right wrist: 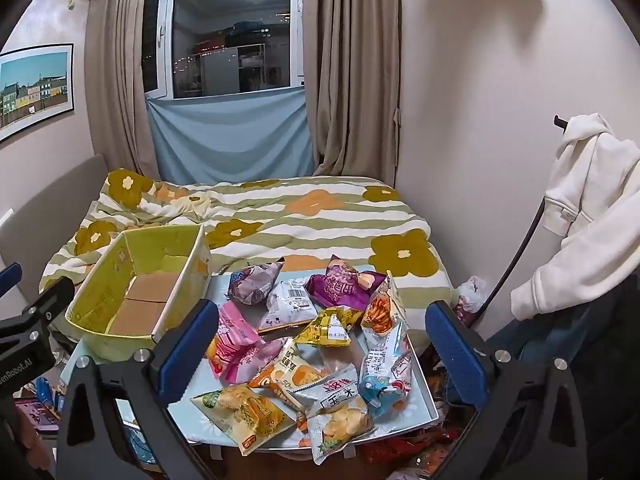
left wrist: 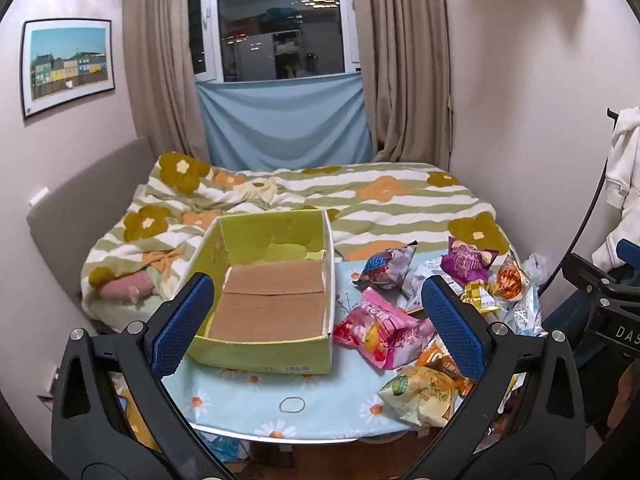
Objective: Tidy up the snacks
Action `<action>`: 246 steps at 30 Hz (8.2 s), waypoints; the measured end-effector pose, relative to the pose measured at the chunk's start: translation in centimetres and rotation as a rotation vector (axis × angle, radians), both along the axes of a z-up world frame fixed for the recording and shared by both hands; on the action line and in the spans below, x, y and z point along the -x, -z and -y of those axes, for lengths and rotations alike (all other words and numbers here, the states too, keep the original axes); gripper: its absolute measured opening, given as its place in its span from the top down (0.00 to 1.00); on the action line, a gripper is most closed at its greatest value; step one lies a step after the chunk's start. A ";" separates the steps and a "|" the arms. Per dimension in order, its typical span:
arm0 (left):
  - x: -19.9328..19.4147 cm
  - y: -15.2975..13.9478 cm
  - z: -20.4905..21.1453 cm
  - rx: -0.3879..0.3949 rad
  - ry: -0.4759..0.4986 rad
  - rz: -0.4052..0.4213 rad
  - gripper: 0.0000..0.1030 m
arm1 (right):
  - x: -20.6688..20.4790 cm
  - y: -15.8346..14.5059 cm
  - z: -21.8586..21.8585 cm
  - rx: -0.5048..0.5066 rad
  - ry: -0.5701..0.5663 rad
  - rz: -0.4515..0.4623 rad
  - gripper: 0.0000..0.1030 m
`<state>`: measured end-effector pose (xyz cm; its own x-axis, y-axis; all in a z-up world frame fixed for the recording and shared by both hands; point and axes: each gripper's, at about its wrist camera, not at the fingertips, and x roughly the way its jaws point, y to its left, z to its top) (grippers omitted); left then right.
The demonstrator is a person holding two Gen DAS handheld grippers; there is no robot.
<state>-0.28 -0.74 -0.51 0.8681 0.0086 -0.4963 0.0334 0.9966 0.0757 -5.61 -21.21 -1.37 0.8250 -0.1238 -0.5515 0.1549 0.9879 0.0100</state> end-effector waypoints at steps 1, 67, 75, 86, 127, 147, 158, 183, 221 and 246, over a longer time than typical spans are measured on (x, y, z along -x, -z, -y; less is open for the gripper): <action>0.1 -0.1 0.2 -0.001 0.000 -0.001 0.00 | -0.1 0.0 -0.2 0.002 0.000 -0.001 0.00; -1.0 0.9 -0.1 0.007 0.009 -0.054 0.00 | -0.2 0.5 -0.9 -0.002 -0.011 -0.031 0.00; -1.0 1.0 0.0 0.006 0.010 -0.056 0.00 | -0.2 0.6 -0.9 -0.001 -0.012 -0.033 0.00; -1.6 1.1 -0.1 0.035 0.020 -0.081 0.00 | -0.2 0.6 -0.9 -0.010 -0.007 -0.038 0.00; -8.7 25.9 8.3 0.357 0.052 -0.722 0.25 | -4.9 21.6 6.1 -0.273 -0.288 -0.465 0.09; -7.8 25.0 7.4 0.370 0.085 -0.702 0.42 | -5.6 22.1 5.1 -0.240 -0.288 -0.446 0.42; -6.8 21.6 7.2 0.345 0.090 -0.650 0.45 | -5.1 18.4 4.7 -0.242 -0.307 -0.372 0.56; -19.5 8.0 -10.8 0.374 0.050 -0.351 0.45 | -17.7 5.5 -7.3 -0.199 -0.411 -0.187 0.56; -29.7 13.9 -22.8 0.204 -0.027 -0.486 0.00 | -34.9 8.9 -24.3 -0.175 -0.548 -0.345 0.55; -26.7 11.4 -23.1 0.183 -0.035 -0.451 0.00 | -33.5 8.6 -23.4 -0.139 -0.530 -0.303 0.00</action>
